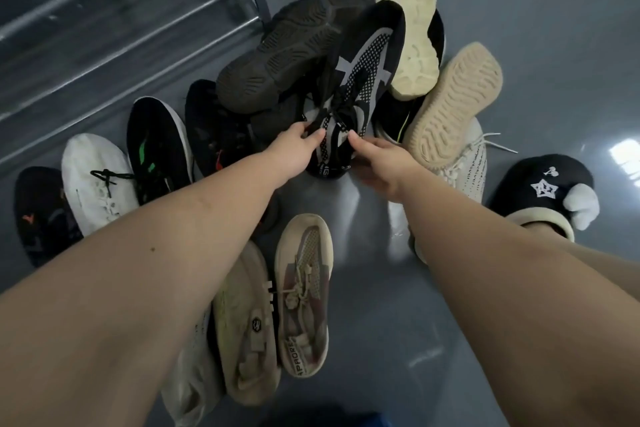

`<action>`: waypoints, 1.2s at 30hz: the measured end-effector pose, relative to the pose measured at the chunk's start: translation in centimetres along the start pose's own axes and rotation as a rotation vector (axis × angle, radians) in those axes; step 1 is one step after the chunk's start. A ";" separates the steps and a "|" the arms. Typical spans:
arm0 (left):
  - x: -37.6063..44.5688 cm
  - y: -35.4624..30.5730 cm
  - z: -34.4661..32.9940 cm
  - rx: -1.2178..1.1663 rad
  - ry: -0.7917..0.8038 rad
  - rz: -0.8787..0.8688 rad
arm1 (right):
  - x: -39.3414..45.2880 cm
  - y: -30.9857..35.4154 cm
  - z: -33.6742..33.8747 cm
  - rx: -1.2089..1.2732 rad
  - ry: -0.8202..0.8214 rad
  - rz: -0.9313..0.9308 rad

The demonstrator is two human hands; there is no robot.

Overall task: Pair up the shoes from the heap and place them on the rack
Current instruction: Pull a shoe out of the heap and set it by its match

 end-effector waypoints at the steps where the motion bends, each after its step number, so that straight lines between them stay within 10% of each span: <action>1: -0.4 0.1 0.3 -0.039 -0.007 -0.002 | -0.4 -0.1 -0.2 -0.002 0.049 -0.027; 24: -21.5 18.2 5.5 -0.901 0.058 0.126 | -20.6 -0.5 -15.9 -0.244 0.410 -0.034; 36: -23.9 22.3 5.6 -0.929 0.117 0.122 | -24.4 -3.3 -18.3 -0.217 0.222 0.065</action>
Point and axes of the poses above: each hand's wrist, its own x-axis towards the middle knuckle, its own z-axis out of the back of the hand, y = z × x, the point moved 10 cm from there along x, towards the middle knuckle, and after that the axes turned 11 degrees about z, right-handed, at the moved point
